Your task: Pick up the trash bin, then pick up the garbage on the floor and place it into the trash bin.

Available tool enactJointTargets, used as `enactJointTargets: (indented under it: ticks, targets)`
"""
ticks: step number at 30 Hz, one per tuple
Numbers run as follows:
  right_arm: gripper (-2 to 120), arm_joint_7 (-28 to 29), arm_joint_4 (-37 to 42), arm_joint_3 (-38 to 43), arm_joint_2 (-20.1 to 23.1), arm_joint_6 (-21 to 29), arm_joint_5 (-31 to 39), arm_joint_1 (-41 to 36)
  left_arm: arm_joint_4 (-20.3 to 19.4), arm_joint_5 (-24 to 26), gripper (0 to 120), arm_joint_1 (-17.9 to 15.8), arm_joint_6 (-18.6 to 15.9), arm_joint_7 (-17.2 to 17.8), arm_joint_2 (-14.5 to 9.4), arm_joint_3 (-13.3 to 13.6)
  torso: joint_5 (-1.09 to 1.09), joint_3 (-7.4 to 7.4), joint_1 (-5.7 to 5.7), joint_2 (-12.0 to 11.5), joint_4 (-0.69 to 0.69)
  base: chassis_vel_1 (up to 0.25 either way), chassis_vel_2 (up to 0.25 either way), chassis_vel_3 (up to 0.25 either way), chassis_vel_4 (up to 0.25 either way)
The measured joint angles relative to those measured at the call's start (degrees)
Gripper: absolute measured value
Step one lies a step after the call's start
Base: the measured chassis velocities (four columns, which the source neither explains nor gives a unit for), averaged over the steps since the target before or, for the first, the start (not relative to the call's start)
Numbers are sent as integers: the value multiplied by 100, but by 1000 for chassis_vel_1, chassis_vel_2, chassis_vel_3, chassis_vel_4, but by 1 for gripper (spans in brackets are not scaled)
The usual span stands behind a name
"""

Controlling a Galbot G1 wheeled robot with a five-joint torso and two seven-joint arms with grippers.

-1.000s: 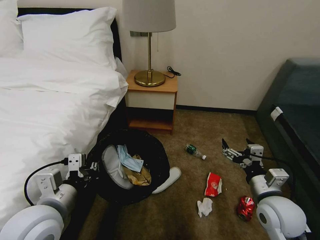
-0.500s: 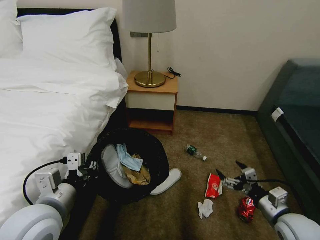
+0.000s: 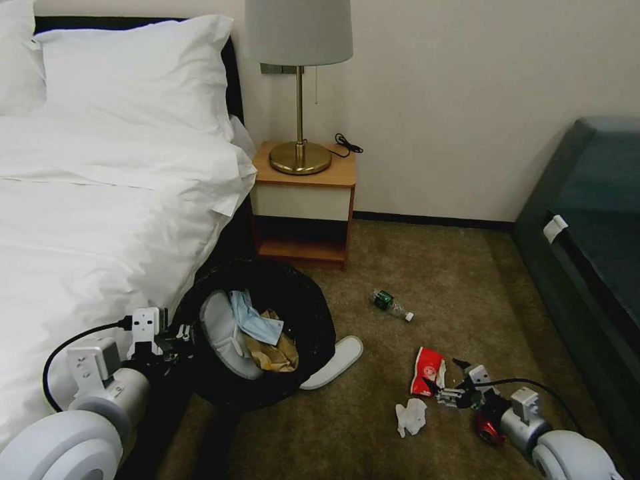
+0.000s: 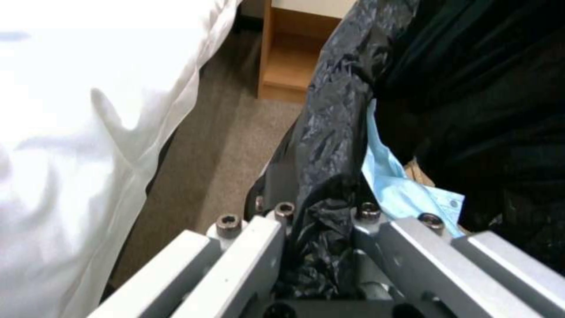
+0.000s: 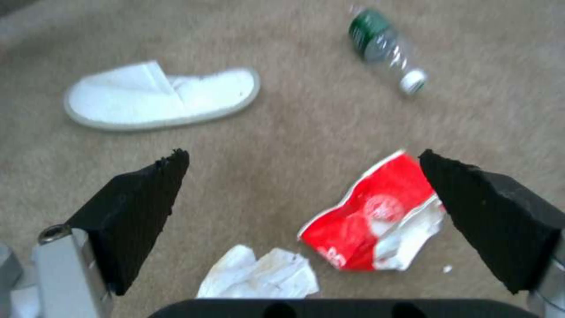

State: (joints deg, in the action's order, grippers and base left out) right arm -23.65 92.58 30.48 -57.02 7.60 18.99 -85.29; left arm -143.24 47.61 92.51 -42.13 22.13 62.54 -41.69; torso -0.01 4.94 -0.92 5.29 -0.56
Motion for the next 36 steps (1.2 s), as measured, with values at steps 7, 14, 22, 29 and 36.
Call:
enactJointTargets:
  ticks: [7,14,22,29,36]
  targets:
    - [100,-2,-898,-338,-295,-101,-365,348,0,0,2,51,0,2,-1,-29,1,0,0,0,0,0,0,0,0]
    - [100,13,-1678,-429,-884,-215,-704,594,0,-3,2,52,0,1,-1,-7,0,0,0,0,-1,0,0,0,0]
    - [100,20,-2285,-443,-1381,-219,-735,854,0,-6,2,19,0,0,-4,22,0,0,0,0,-1,0,0,0,0]
    - [100,161,-2709,-537,-1608,-203,-740,1123,0,-15,2,-14,0,-4,-1,60,1,0,0,0,-1,0,0,0,0]
    - [93,627,-3087,-635,-1640,-274,-616,1311,0,-16,2,-48,0,-12,-2,80,0,-1,0,0,0,0,0,0,0]
